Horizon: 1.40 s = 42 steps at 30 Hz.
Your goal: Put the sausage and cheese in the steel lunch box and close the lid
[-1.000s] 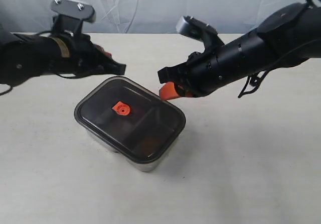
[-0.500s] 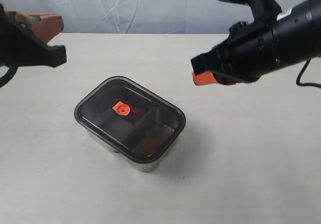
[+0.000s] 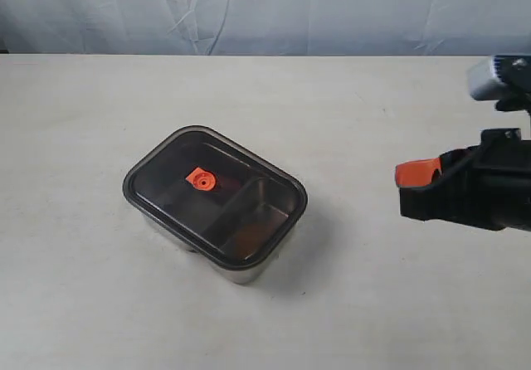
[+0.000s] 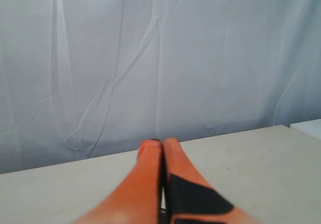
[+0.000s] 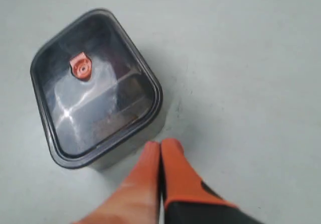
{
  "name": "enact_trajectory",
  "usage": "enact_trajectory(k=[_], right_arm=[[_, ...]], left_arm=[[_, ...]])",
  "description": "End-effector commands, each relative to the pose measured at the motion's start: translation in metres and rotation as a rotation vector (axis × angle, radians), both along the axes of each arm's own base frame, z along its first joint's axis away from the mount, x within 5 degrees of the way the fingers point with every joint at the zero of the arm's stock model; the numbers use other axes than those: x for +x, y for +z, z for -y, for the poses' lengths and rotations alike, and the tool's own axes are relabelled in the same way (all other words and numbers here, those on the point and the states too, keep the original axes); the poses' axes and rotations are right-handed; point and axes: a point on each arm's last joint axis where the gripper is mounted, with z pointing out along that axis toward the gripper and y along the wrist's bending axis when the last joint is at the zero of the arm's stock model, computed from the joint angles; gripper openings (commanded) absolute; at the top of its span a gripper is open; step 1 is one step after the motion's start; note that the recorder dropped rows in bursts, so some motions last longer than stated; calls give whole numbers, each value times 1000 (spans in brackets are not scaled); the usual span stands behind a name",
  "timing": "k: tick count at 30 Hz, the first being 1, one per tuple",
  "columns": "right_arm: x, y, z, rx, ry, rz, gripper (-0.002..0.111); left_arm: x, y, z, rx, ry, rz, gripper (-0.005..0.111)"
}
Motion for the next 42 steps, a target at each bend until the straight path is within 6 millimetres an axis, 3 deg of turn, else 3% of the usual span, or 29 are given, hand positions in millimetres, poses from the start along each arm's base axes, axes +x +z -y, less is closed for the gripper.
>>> enact_trajectory(k=[1,7,10,12,14,16,18,22,28,32,42], right_arm=[[-11,14,8,73,-24,76,-1],[-15,18,10,85,-18,91,-1],[-26,33,19,118,-26,198,-1],[-30,42,32,95,-71,307,-1],[-38,49,59,98,-240,413,-1],[-54,47,84,48,-443,528,-1],[-66,44,93,12,-531,592,-1],[-75,29,97,-35,-587,602,-1],[-80,-15,98,-112,-584,545,-1],[-86,-38,105,-103,-674,498,-1],[-86,-66,109,-122,-725,402,-1]], left_arm=[[-21,-2,-12,-22,5,9,0],[-27,0,-15,-39,5,42,0],[-27,0,-15,-35,5,43,0],[-27,0,-15,-35,5,43,0],[-27,0,-15,-35,5,43,0],[-27,0,-15,-36,5,42,0],[-27,0,-15,-36,5,42,0],[-27,0,-15,-36,5,42,0],[-27,0,-15,-35,5,43,0],[-27,0,-15,-35,5,43,0],[-27,0,-15,-34,5,41,0]])
